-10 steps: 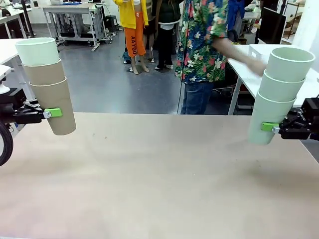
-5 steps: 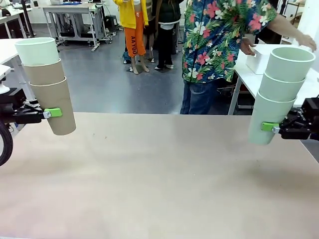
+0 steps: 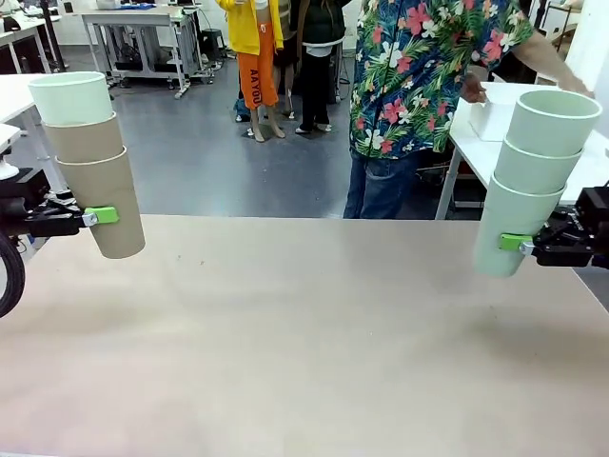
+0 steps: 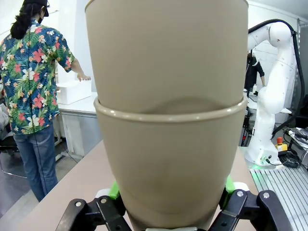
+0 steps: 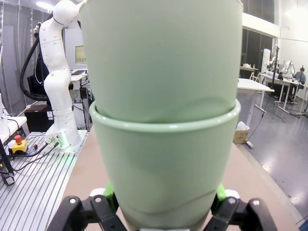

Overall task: Stack the cups and store them in the basket.
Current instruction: Place the stack of Reusable plastic cups into the Pantry Basket.

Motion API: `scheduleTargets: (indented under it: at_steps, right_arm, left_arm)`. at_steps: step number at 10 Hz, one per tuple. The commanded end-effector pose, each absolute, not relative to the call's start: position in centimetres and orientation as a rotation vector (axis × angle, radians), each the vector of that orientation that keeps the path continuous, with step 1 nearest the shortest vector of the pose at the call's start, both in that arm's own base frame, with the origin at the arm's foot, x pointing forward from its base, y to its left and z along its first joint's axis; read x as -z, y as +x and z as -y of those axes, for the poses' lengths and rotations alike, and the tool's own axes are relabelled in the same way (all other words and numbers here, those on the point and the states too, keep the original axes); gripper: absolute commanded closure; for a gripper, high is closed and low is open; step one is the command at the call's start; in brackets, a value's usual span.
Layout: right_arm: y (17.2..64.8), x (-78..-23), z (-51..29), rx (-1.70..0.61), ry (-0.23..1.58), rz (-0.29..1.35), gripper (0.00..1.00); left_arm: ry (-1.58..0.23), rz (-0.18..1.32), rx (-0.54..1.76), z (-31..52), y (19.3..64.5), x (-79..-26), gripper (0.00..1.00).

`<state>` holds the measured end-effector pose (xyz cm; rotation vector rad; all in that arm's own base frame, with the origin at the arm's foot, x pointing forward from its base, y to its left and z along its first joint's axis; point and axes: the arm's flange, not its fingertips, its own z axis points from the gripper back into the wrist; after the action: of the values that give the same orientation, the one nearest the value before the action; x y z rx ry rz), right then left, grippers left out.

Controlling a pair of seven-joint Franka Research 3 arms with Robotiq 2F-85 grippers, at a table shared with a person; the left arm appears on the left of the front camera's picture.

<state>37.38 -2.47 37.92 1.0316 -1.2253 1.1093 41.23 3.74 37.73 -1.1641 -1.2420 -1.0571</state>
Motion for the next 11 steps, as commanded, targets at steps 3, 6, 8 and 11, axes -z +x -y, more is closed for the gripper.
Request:
scheduleTargets:
  at_steps: [3,6,8,11]
  right_arm:
    - [37.36,-38.22,2.49,-1.117,1.024,1.233,0.15]
    - [37.36,-38.22,2.49,-1.117,1.024,1.233,0.15]
    - [37.36,-38.22,2.49,-1.117,1.024,1.233,0.15]
    - [37.36,-38.22,2.49,-1.117,1.024,1.233,0.15]
  left_arm:
    - [-1.164,1.251,1.067,-3.68,41.15,-38.23,0.15]
    - [-1.164,1.251,1.067,-3.68,41.15,-38.23,0.15]
    - [-1.164,1.251,1.067,-3.68,41.15,-38.23,0.15]
    - [-1.164,1.251,1.067,-3.68,41.15,-38.23,0.15]
